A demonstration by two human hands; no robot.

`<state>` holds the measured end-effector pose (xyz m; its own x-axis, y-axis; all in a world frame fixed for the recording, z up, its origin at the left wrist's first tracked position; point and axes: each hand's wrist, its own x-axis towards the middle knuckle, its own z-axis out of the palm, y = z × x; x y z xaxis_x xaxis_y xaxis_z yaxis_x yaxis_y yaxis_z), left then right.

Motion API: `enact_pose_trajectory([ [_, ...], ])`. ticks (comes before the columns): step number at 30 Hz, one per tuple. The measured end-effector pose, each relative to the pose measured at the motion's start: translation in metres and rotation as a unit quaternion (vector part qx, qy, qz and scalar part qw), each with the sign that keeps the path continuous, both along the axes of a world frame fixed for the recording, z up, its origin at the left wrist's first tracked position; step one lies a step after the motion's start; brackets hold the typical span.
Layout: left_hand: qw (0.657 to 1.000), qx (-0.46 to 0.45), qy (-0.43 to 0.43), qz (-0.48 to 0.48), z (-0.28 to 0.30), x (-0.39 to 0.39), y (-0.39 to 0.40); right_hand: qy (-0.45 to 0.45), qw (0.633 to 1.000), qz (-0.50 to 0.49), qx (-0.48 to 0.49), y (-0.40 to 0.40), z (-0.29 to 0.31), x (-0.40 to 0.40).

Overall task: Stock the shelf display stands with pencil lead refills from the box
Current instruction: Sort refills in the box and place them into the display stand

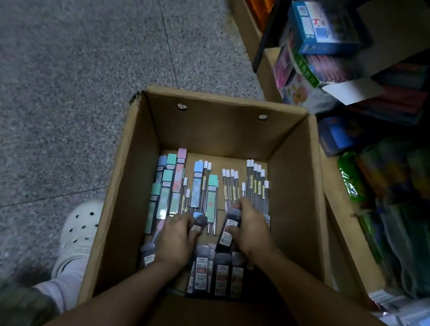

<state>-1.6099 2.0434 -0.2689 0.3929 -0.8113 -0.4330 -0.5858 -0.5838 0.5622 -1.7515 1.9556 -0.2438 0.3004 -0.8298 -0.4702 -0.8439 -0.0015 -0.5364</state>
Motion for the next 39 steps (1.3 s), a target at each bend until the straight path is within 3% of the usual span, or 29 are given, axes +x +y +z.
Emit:
enact_pose_trajectory([
  [5, 0.985, -0.045, 0.134, 0.1, 0.022, 0.002, -0.007, -0.121, 0.989, -0.084, -0.021, 0.004, 0.016, -0.004],
  [9, 0.909, -0.016, 0.352, 0.224, 0.045, -0.001, -0.011, -0.231, 0.958, -0.153, 0.071, 0.008, 0.024, 0.006],
  [13, 0.879, 0.028, 0.436, 0.19, 0.053, -0.001, -0.004, -0.257, 0.948, -0.159, 0.102, 0.017, 0.027, 0.013],
  [15, 0.882, 0.034, 0.436, 0.174, 0.052, -0.001, -0.003, -0.257, 0.944, -0.187, 0.087, 0.021, 0.028, 0.017],
  [17, 0.884, 0.022, 0.423, 0.198, 0.05, -0.001, -0.004, -0.201, 0.954, -0.218, 0.051, 0.024, 0.027, 0.02],
  [20, 0.874, 0.003, 0.407, 0.265, 0.045, 0.003, -0.008, 0.066, 0.99, -0.124, 0.005, 0.031, 0.014, 0.011],
  [23, 0.869, 0.007, 0.401, 0.289, 0.039, 0.007, -0.009, 0.188, 0.978, -0.031, 0.081, 0.038, -0.003, -0.003],
  [27, 0.861, 0.004, 0.408, 0.303, 0.035, 0.003, -0.01, 0.202, 0.973, -0.006, 0.114, 0.043, -0.021, -0.001],
  [32, 0.864, -0.009, 0.398, 0.307, 0.025, -0.002, -0.016, 0.112, 0.993, 0.013, 0.048, 0.036, -0.027, 0.018],
  [36, 0.866, -0.025, 0.391, 0.311, 0.018, -0.003, -0.02, 0.084, 0.993, -0.006, -0.083, 0.014, -0.024, 0.017],
  [39, 0.862, -0.028, 0.387, 0.326, 0.013, -0.003, -0.021, 0.072, 0.994, -0.061, -0.061, -0.001, -0.023, 0.012],
])
